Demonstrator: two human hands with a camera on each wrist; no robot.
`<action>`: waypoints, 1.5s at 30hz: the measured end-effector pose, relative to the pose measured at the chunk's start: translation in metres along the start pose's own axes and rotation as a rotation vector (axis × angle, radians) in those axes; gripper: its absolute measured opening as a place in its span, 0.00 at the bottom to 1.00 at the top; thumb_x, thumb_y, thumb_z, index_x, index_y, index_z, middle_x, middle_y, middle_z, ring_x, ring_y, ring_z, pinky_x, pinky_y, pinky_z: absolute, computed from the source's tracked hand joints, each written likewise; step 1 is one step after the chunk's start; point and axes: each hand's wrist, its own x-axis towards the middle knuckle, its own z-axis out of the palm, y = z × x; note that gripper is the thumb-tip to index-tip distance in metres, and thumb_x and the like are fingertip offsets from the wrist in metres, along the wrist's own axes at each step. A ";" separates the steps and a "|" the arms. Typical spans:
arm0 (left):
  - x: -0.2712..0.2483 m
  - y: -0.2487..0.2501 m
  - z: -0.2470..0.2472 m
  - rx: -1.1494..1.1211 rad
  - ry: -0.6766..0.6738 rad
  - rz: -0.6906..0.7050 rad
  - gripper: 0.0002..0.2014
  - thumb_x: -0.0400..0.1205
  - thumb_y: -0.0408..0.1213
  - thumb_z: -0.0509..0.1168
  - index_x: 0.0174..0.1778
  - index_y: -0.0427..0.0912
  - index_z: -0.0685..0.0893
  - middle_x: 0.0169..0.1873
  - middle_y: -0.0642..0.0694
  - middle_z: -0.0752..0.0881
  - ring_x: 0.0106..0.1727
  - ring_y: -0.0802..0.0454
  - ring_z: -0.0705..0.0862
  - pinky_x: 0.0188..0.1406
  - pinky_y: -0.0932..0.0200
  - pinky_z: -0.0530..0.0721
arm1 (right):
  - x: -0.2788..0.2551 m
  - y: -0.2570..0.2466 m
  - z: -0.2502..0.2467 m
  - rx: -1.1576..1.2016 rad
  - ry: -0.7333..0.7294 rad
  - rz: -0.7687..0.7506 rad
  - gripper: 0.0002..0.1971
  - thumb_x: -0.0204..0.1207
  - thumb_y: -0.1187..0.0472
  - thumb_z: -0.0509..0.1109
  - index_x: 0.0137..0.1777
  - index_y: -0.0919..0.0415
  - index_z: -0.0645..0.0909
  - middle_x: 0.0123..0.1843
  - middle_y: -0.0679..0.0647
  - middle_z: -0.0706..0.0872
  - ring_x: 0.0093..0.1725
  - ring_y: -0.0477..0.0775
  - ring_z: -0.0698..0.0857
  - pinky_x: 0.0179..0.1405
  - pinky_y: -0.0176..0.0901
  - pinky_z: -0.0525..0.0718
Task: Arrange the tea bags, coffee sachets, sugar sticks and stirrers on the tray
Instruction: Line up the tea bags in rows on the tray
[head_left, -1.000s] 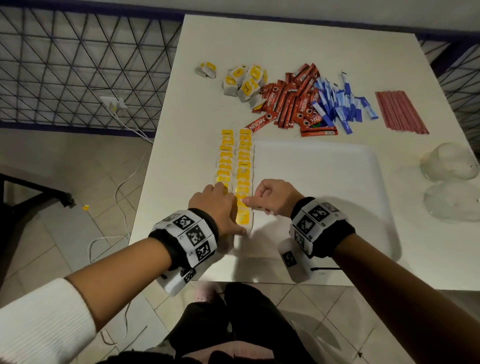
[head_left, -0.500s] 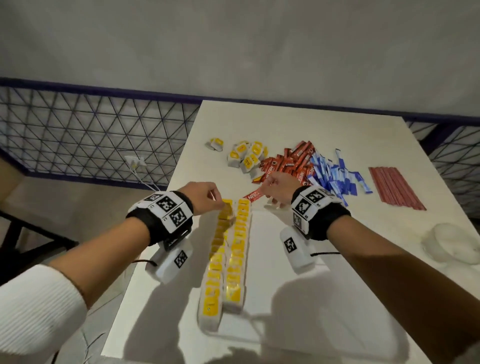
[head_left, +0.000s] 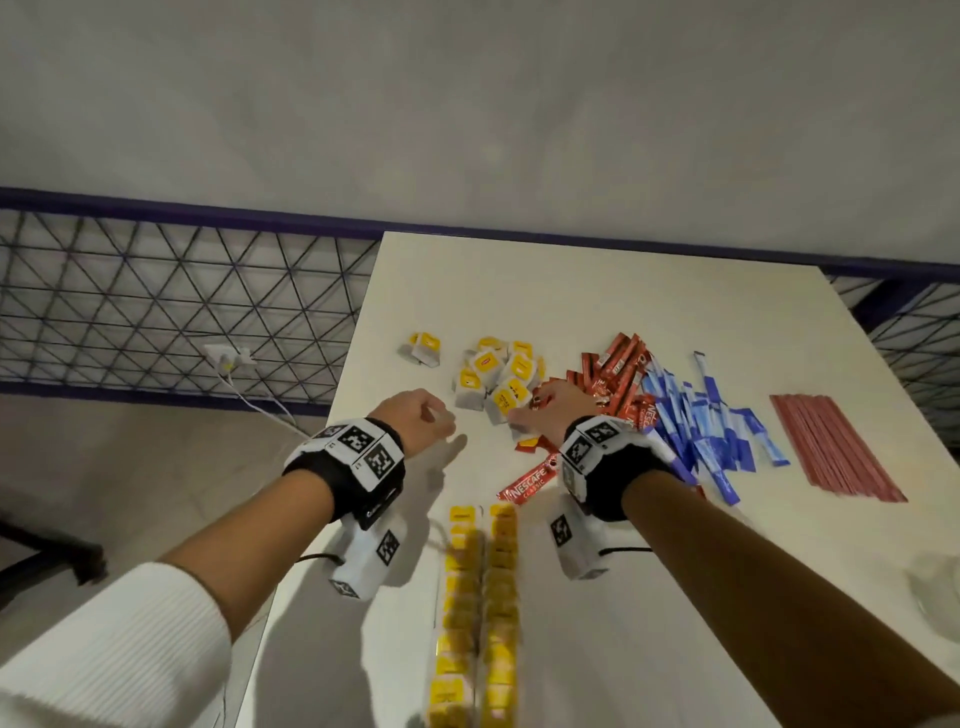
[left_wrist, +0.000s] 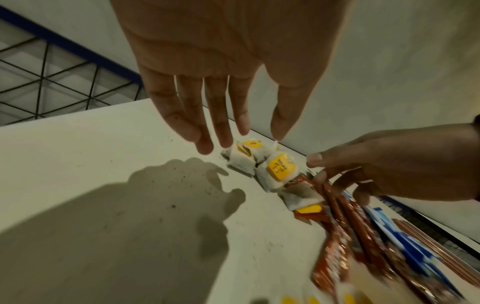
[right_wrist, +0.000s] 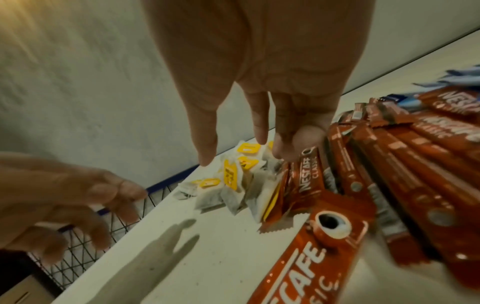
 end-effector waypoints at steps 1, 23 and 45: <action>0.011 0.001 -0.001 -0.018 0.012 -0.012 0.20 0.81 0.44 0.65 0.67 0.40 0.76 0.60 0.44 0.81 0.64 0.47 0.78 0.54 0.64 0.69 | 0.006 -0.002 0.003 0.002 -0.004 0.000 0.23 0.75 0.53 0.72 0.65 0.65 0.77 0.61 0.59 0.83 0.57 0.58 0.81 0.46 0.38 0.74; 0.094 0.008 0.025 -0.142 -0.012 -0.106 0.29 0.73 0.37 0.75 0.68 0.35 0.73 0.66 0.39 0.78 0.67 0.44 0.77 0.55 0.61 0.73 | 0.060 0.013 0.030 0.097 0.014 -0.057 0.19 0.67 0.66 0.77 0.41 0.57 0.66 0.34 0.48 0.69 0.35 0.49 0.70 0.29 0.34 0.68; -0.033 -0.003 0.004 -0.730 0.024 -0.002 0.12 0.76 0.37 0.62 0.29 0.48 0.67 0.31 0.47 0.84 0.32 0.48 0.72 0.25 0.65 0.76 | -0.030 -0.001 0.005 0.314 -0.273 -0.299 0.12 0.70 0.73 0.74 0.37 0.57 0.75 0.29 0.53 0.79 0.33 0.49 0.78 0.35 0.38 0.78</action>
